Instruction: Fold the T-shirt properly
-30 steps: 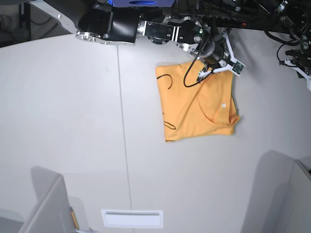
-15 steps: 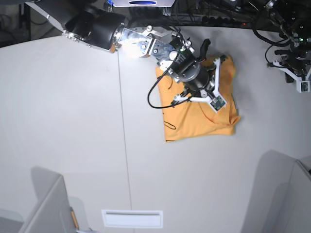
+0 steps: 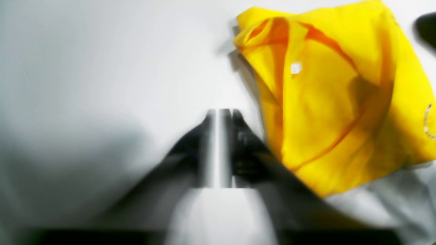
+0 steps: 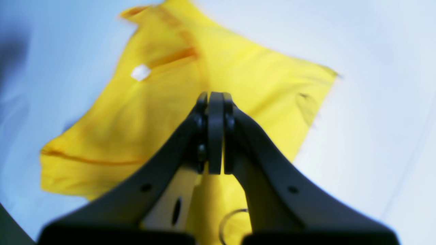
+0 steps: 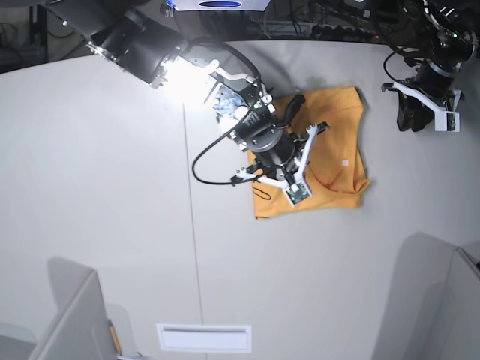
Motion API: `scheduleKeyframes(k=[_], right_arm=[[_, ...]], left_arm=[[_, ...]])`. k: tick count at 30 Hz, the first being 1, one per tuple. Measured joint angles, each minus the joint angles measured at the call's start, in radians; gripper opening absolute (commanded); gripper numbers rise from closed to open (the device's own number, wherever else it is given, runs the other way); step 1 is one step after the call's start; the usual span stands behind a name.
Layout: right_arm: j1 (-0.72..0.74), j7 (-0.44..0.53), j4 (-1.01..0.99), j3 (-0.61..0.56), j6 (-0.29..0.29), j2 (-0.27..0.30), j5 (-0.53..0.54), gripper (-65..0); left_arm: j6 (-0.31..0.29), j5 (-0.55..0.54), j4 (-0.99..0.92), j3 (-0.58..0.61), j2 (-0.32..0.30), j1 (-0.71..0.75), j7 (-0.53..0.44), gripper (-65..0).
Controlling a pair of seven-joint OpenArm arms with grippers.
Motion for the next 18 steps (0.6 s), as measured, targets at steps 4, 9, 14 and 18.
scheduleKeyframes(k=[4,9,14,18], right_arm=[[-0.071,-0.006,0.06,0.064,0.002,0.061,0.011,-65.0],[-0.151,-0.001,0.118,0.17,0.001,0.113,0.008,-65.0],[-0.22,-0.004,0.175,0.231,0.001,0.14,0.007,-65.0],[-0.273,-0.004,0.202,0.271,0.001,0.154,0.008,-65.0]], left_arm=[[-0.002,-0.072,-0.045,0.013,0.01,-0.012,0.006,-2.0],[-0.002,-0.025,-0.143,0.098,0.025,-0.088,0.004,-6.6],[0.119,-0.002,-0.254,0.206,0.023,-0.168,0.003,-9.4],[0.133,0.004,-0.359,0.246,0.023,-0.232,-0.003,-9.5]])
